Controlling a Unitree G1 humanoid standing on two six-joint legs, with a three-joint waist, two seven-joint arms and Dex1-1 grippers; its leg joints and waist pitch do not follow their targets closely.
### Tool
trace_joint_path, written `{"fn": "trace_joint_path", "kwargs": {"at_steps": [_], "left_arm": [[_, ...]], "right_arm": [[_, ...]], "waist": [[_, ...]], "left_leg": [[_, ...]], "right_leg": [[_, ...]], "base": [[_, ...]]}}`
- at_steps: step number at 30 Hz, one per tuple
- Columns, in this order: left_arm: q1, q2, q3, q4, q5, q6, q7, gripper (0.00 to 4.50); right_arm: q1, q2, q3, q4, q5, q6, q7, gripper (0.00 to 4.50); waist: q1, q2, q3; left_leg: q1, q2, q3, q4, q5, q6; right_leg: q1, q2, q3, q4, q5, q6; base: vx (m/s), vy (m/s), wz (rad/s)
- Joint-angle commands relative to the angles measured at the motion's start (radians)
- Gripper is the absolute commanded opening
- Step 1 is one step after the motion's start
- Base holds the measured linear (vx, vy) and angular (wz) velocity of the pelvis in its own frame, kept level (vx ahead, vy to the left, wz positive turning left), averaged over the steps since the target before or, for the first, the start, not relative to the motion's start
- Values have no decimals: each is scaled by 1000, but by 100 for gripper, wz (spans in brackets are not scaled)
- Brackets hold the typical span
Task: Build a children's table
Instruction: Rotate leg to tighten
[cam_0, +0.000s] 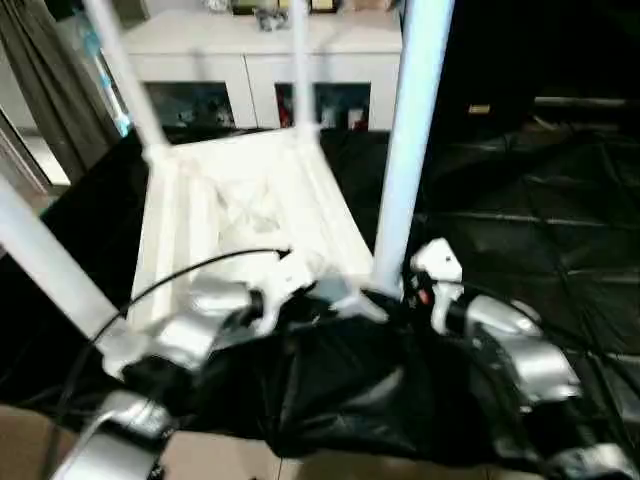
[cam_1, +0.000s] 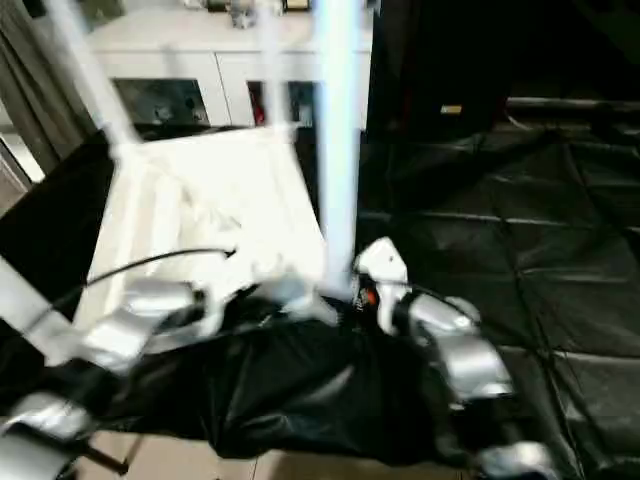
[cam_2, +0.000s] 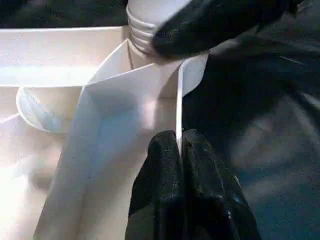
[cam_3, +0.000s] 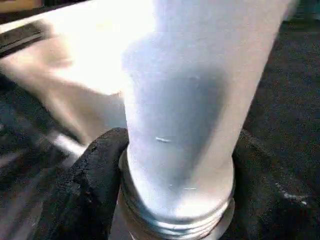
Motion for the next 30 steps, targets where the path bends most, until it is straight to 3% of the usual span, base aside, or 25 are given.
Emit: {"fn": "trace_joint_path", "kwargs": {"at_steps": [1, 3, 5, 6, 7, 9, 11, 13, 16, 17, 21, 22, 24, 26, 28, 30], "left_arm": [[-15, -77, 6, 51, -7, -7, 97, 0], [-25, -101, -3, 66, 3, -3, 110, 0], [-28, -123, -12, 69, 9, 1, 103, 0], [-29, -131, -16, 72, 13, -1, 99, 0], [-20, -130, -25, 65, 10, 2, 66, 0], [-5, -116, -31, 52, 5, 1, 19, 0], [6, -103, -34, 43, 0, 0, -18, 0], [30, -65, -39, 5, -20, -7, -105, 0], [39, -50, -41, -9, -26, -9, -138, 0], [55, -19, -40, -43, -49, -8, -207, 0], [76, 35, -36, -106, -85, 4, -320, 0], [80, 58, -38, -123, -83, 7, -366, 0], [82, 73, -41, -133, -82, 9, -390, 0], [82, 96, -45, -146, -79, 9, -423, 0], [83, 104, -45, -153, -81, 11, -432, 0], [81, 117, -40, -163, -88, 17, -444, 0]], "right_arm": [[-4, 64, 34, 63, -32, 38, -113, 278], [-14, 92, 50, 75, -44, 18, -130, 278], [-23, 117, 75, 73, -51, -13, -114, 278], [-26, 126, 84, 71, -55, -31, -100, 332], [-20, 134, 75, 40, -11, -23, -37, 346], [-8, 116, 74, -2, 23, -14, 39, 346], [1, 86, 89, -29, 25, -23, 84, 383], [18, 16, 98, -76, 52, -19, 189, 383], [24, -13, 99, -93, 62, -19, 229, 383], [34, -72, 95, -117, 76, -21, 305, 383], [40, -158, 71, -138, 106, 1, 423, 383], [45, -199, 75, -148, 107, 0, 489, 383], [48, -224, 81, -152, 107, 0, 524, 383], [49, -254, 90, -151, 103, -8, 565, 383], [48, -264, 95, -149, 105, -11, 577, 383], [44, -275, 105, -148, 106, -16, 597, 383]], "waist": [[-4, -35, -43], [-4, -33, -42], [-5, -26, -38], [-8, -26, -38], [-8, -26, -43], [-6, -23, -47], [-2, -25, -48], [2, -27, -50], [4, -28, -51], [7, -30, -53], [24, -25, -60], [36, -24, -63], [41, -27, -65], [53, -22, -75], [54, -24, -71], [57, -25, -68]], "left_leg": [[29, 41, -40, -81, -425, -20], [31, 41, -42, -81, -444, -20], [44, 38, -45, -79, -492, -22], [43, 39, -46, -81, -503, -22], [30, 43, -52, -96, -496, -18], [31, 47, -51, -103, -484, -8], [26, 50, -47, -104, -457, 3], [26, 49, -40, -100, -426, 20], [21, 48, -36, -97, -382, 39], [20, 48, -36, -96, -363, 44], [24, 54, -24, -87, -277, 83], [25, 56, -22, -81, -240, 97], [16, 54, -24, -78, -191, 107], [12, 54, -24, -68, -129, 126], [10, 52, -21, -66, -134, 134], [13, 55, -23, -71, -167, 122]], "right_leg": [[7, -55, 26, -120, -611, -112], [3, -57, 25, -127, -638, -93], [-5, -56, 19, -138, -679, -79], [-2, -55, 17, -140, -681, -75], [15, -55, 14, -135, -628, -76], [20, -56, 18, -132, -547, -98], [22, -57, 24, -125, -484, -125], [24, -58, 30, -120, -428, -155], [29, -59, 31, -115, -390, -176], [34, -61, 31, -113, -383, -180], [35, -56, 32, -101, -272, -219], [35, -56, 33, -94, -231, -234], [42, -55, 30, -84, -184, -240], [43, -55, 28, -70, -100, -252], [37, -50, 25, -71, -90, -261], [36, -51, 24, -75, -141, -259]], "base": [[0, 0, 0], [0, 0, 0], [0, 0, 0], [0, 0, 0], [0, 0, 0], [0, 0, 0], [0, 0, 0], [0, 0, 0], [0, 0, 0], [0, 0, 0], [27, -16, 4], [52, -33, 8], [0, 0, 0], [0, 0, 0], [0, 0, 0], [0, 0, 0]]}}
